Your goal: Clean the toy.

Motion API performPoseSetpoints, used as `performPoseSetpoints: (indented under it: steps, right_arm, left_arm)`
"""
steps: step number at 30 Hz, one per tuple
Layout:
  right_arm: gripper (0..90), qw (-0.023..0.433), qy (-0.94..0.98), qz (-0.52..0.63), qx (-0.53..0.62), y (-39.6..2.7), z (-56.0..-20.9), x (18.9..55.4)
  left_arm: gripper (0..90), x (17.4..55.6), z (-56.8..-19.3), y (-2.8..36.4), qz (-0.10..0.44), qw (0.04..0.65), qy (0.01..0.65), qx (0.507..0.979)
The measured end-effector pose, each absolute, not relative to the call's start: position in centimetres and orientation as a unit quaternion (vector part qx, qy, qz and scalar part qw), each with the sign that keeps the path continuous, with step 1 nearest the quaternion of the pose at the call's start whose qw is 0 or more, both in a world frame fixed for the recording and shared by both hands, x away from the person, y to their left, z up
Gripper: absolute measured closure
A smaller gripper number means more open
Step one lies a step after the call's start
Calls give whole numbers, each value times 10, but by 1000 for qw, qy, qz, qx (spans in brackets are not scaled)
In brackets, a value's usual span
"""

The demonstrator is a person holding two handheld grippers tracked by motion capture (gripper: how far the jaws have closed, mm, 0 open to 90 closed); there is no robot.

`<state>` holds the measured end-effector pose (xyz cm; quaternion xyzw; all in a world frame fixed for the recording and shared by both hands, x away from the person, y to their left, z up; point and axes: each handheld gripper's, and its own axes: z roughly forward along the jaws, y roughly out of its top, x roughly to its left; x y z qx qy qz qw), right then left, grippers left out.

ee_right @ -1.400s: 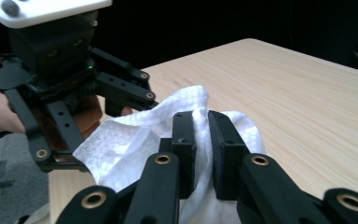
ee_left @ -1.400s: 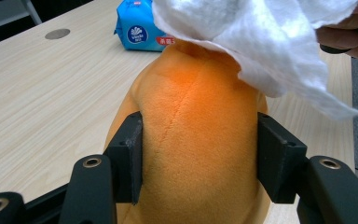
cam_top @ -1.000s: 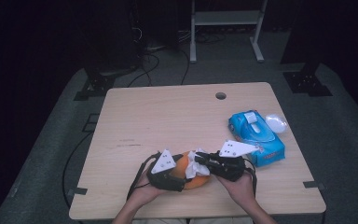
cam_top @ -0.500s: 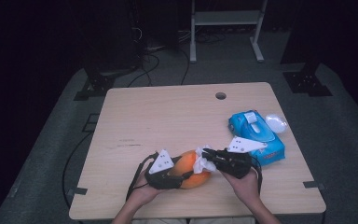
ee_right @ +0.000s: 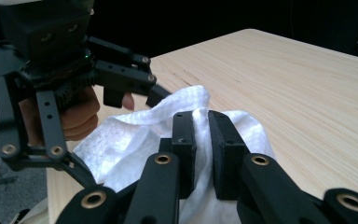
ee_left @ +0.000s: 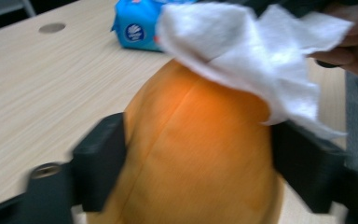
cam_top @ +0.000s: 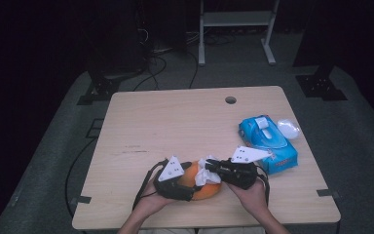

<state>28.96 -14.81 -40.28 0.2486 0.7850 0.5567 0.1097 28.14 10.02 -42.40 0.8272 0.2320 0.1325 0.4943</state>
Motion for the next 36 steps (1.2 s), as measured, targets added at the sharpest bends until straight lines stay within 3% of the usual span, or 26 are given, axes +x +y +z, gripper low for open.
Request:
performPoseSetpoints:
  steps: [3, 8, 10, 11, 14, 16, 17, 21, 23, 31, 36]
  right_arm:
    - [807, 109, 784, 555, 256, -153, -404, 293]
    - [806, 112, 778, 551, 281, -165, -408, 302]
    - [806, 106, 773, 552, 294, -171, -410, 306]
    - [806, 103, 772, 553, 297, -174, -411, 307]
    - [806, 107, 773, 549, 300, -175, -411, 308]
    - [806, 105, 772, 551, 300, -175, -411, 309]
    - [806, 105, 772, 550, 299, -174, -411, 308]
    - [805, 105, 770, 556, 296, -170, -409, 304]
    - [806, 102, 770, 561, 286, -166, -406, 301]
    - [806, 90, 774, 567, 268, -159, -403, 298]
    - [806, 88, 767, 560, 300, -171, -408, 306]
  left_arm:
    - [166, 282, -427, 103, 120, 500, 229, 826]
    - [315, 277, -425, 105, 92, 520, 193, 827]
    - [329, 278, -425, 106, 89, 525, 194, 824]
    - [302, 279, -425, 106, 90, 523, 201, 823]
    - [112, 286, -433, 105, 93, 499, 241, 827]
    - [96, 290, -439, 106, 67, 506, 254, 822]
    - [112, 291, -440, 106, 57, 507, 253, 822]
    - [341, 284, -433, 105, 88, 505, 228, 828]
    - [392, 280, -429, 103, 101, 504, 219, 829]
    - [461, 275, -418, 104, 117, 513, 210, 824]
    - [451, 275, -417, 104, 112, 517, 211, 822]
